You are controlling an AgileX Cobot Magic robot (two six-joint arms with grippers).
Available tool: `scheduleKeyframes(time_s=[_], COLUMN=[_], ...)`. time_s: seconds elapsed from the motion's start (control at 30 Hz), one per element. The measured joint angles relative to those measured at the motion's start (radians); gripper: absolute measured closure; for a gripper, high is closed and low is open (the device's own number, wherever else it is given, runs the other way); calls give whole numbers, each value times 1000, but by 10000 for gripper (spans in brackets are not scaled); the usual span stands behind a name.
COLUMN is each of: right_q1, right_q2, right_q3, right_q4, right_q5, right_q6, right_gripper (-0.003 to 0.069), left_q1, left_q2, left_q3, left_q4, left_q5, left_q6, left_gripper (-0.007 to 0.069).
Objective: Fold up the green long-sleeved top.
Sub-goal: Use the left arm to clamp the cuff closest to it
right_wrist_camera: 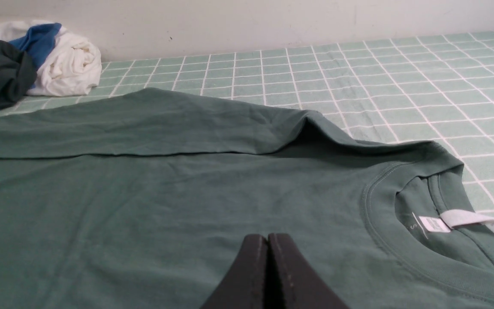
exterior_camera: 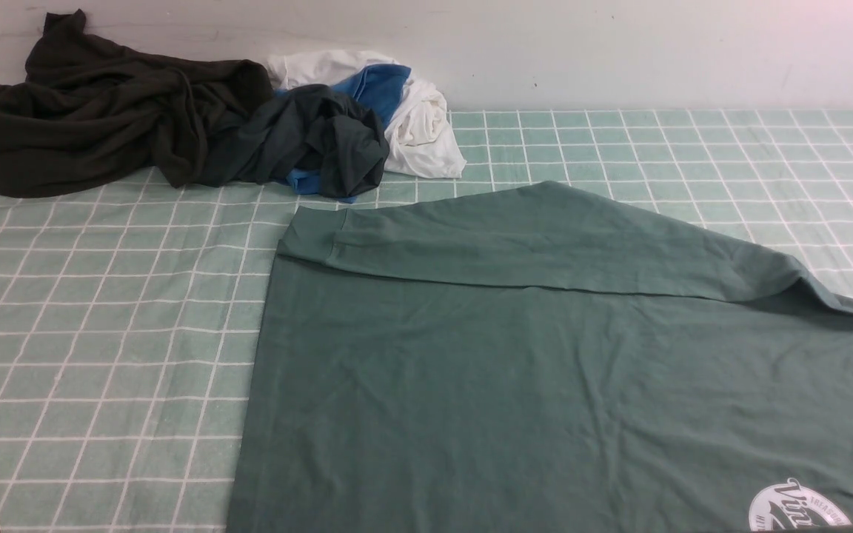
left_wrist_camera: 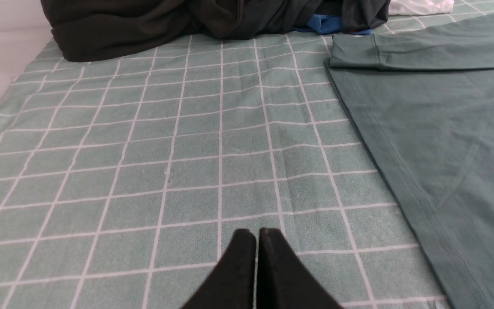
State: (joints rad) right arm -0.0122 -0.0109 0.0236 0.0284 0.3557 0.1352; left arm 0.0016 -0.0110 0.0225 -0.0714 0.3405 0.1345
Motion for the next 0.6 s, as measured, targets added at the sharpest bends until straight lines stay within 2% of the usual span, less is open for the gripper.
scheduleKeyframes(time_s=[0.6], right_q1=[0], right_q2=[0], right_q3=[0], right_q4=[14], right_q5=[1], right_q6=[0], right_gripper=[673], left_q1=[0], left_q2=[0], left_q3=[0], left_q4=[0], left_q5=[0], left_q6=[0], left_gripper=[628])
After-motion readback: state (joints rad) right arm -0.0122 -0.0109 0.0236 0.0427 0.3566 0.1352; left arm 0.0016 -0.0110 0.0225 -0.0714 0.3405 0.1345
